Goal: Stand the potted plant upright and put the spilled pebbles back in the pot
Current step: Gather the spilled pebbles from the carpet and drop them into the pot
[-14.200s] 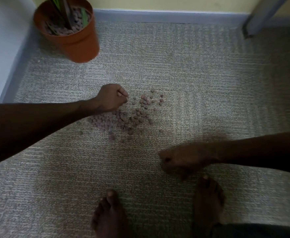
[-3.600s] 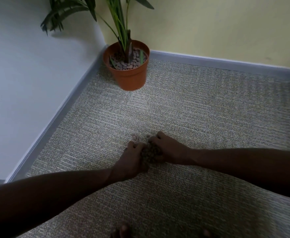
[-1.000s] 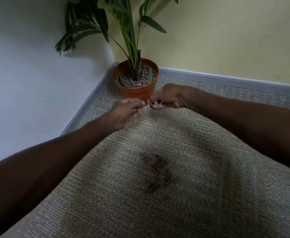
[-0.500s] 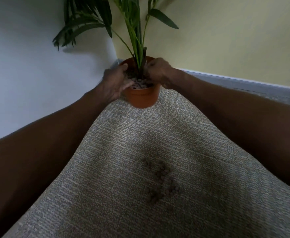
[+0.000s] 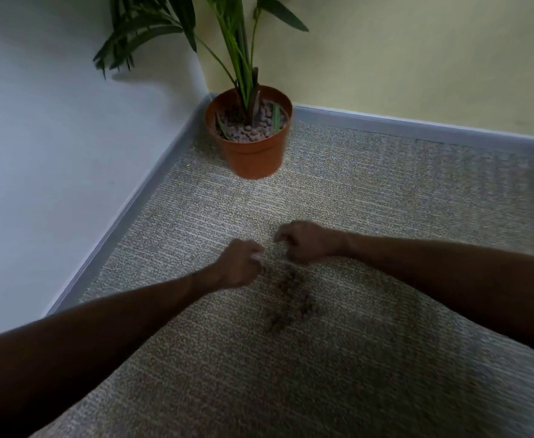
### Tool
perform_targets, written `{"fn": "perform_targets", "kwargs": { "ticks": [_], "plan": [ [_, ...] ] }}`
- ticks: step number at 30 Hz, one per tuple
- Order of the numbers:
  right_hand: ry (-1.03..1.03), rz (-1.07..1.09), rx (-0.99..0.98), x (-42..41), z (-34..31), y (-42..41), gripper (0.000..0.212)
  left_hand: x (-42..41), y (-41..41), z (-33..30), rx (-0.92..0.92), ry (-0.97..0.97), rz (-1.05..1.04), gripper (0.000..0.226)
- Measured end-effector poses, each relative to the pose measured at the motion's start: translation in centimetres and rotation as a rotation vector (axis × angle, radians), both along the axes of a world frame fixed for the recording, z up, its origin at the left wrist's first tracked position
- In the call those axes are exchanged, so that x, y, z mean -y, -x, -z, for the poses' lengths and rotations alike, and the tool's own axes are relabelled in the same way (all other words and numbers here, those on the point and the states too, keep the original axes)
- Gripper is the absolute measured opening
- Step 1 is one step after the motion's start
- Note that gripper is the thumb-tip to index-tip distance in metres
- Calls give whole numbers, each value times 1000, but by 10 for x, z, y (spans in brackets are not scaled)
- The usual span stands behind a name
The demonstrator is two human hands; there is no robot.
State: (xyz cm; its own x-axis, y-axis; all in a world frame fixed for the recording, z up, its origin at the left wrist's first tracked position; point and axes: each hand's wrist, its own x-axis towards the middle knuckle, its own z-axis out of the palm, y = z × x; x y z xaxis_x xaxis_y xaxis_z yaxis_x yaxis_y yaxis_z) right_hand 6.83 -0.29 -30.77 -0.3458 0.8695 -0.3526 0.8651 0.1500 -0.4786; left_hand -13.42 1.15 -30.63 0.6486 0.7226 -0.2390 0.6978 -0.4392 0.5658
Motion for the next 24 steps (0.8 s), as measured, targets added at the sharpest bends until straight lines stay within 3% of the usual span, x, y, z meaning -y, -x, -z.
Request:
{"fn": "perform_targets", "kwargs": {
  "ticks": [4, 9, 11, 14, 16, 21, 24],
  "plan": [
    [-88, -128, -38, 37, 16, 8, 17, 29, -1, 11, 33, -57, 168, 12],
    [-91, -178, -138, 61, 15, 1, 17, 57, 0, 20, 93, -72, 206, 12],
    [-54, -163, -149, 66, 12, -9, 39, 61, 6, 24, 40, -1, 159, 33],
    [37, -195, -33, 82, 17, -23, 94, 71, 18, 30, -87, 28, 207, 93],
    [9, -226, 49, 92, 28, -23, 112, 79, 23, 36, -103, -43, 213, 100],
    [-79, -113, -108, 93, 40, -16, 86, 79, 15, 39, 55, -91, 113, 73],
    [-94, -68, -145, 88, 42, -11, 76, 72, 11, 37, 81, -61, 65, 68]
  ]
}}
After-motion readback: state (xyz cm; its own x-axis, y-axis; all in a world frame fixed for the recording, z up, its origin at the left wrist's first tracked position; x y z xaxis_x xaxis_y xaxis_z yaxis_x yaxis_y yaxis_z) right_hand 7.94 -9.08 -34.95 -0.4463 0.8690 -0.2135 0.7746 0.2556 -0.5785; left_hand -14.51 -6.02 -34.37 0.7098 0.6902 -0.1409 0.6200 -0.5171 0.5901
